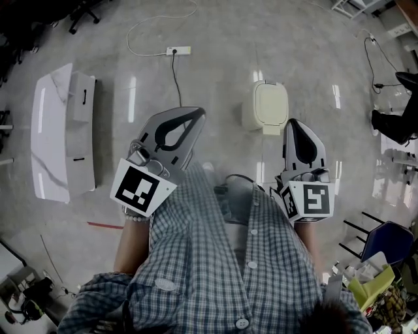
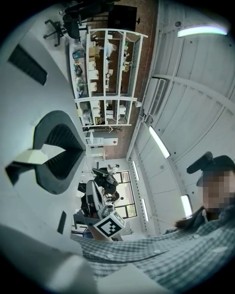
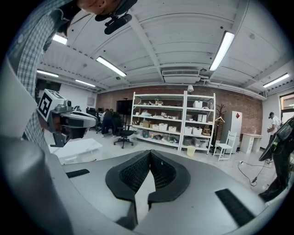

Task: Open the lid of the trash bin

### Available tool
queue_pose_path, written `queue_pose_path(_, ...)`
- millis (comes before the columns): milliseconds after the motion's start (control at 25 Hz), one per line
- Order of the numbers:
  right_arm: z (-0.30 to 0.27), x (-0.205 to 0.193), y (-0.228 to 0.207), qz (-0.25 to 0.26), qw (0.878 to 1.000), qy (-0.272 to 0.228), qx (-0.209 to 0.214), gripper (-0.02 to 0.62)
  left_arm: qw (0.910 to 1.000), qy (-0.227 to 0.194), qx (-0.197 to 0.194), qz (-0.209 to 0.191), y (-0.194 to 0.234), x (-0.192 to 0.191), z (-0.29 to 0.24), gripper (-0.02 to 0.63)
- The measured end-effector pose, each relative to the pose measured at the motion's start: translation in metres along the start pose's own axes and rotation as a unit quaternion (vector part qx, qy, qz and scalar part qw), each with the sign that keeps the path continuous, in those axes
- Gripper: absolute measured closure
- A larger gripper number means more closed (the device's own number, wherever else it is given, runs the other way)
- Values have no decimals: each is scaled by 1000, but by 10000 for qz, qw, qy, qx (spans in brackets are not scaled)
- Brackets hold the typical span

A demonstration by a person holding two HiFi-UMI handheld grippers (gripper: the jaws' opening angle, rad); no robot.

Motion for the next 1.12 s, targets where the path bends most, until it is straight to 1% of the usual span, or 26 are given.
queue_pose_path(200,-2,3,10,105,9999,28,-25,578,9999,-49,-97,48,9,-1,-1,601)
queue_pose_path(400,-1,0,1,69,9998,105,-155,578,9998,-101,-176,41,9,0,-9,601)
queue_pose_path(680,-21,-11,-16,-110,9997,178,-149,578,9997,122,-139,148,17,-12,-23,601)
queue_pose_path(800,-38,-13,-28,-186,9996,208,-99,578,9994,265,-126,182,26,-16,-39,601)
queue_pose_path(960,-59,-17,-57,-391,9985,295,-243,578,9992,319,-213,141,38,-12,-72,601)
queue_pose_path(1120,-80,-16,-87,-354,9983,347,-304,578,9988,374,-315,101,48,-7,-109,601)
Point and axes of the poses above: the fingertips, and each gripper's own axes: z backward along the fingers, y to its left, x out of its top, the point moved 2 cm from there along z, backward along the fingers, and after that the axes turned 4 degrees about -z, right-handed, at the moved point
